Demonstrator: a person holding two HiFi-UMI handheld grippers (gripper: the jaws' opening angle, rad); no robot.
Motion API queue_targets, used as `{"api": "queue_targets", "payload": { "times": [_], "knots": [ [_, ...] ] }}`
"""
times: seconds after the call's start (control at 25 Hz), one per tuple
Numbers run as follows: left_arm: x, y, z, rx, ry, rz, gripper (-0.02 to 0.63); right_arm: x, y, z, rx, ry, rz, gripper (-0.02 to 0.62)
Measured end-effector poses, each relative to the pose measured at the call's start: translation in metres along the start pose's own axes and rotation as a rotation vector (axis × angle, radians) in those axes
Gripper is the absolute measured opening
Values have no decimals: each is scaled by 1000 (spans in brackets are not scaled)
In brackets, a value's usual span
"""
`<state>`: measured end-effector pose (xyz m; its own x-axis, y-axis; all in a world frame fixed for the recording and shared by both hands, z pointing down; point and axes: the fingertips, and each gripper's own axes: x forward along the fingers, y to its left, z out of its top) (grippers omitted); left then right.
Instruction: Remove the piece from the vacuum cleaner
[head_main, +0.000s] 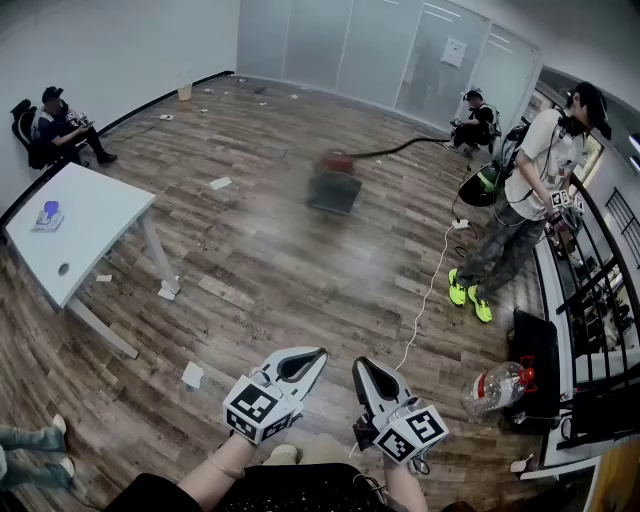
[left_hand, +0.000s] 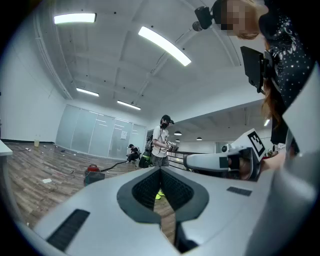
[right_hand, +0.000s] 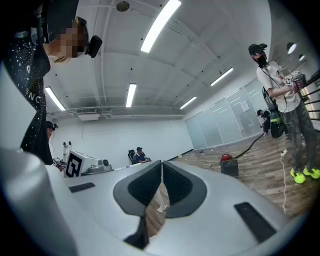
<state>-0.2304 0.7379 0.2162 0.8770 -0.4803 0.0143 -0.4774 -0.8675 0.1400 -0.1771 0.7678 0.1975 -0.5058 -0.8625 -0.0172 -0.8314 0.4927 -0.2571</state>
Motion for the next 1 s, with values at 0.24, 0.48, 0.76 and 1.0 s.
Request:
{"api": "queue_targets", "payload": {
  "times": [0.24,0.48,0.76,1.0],
  "knots": [
    [16,17,-1,-28,-9,-11,8,16,-19,-2,14,1,12,11],
    [68,48,0,-40,-1,-4,8,47,-75,7,29,0,15,11],
    [164,107,15,-29,-15,30,8,95,-173,39,15,-3,28,11],
    [231,141,24,2,-28,50,8,126,-244,57,13,-2,45,11]
  ]
}}
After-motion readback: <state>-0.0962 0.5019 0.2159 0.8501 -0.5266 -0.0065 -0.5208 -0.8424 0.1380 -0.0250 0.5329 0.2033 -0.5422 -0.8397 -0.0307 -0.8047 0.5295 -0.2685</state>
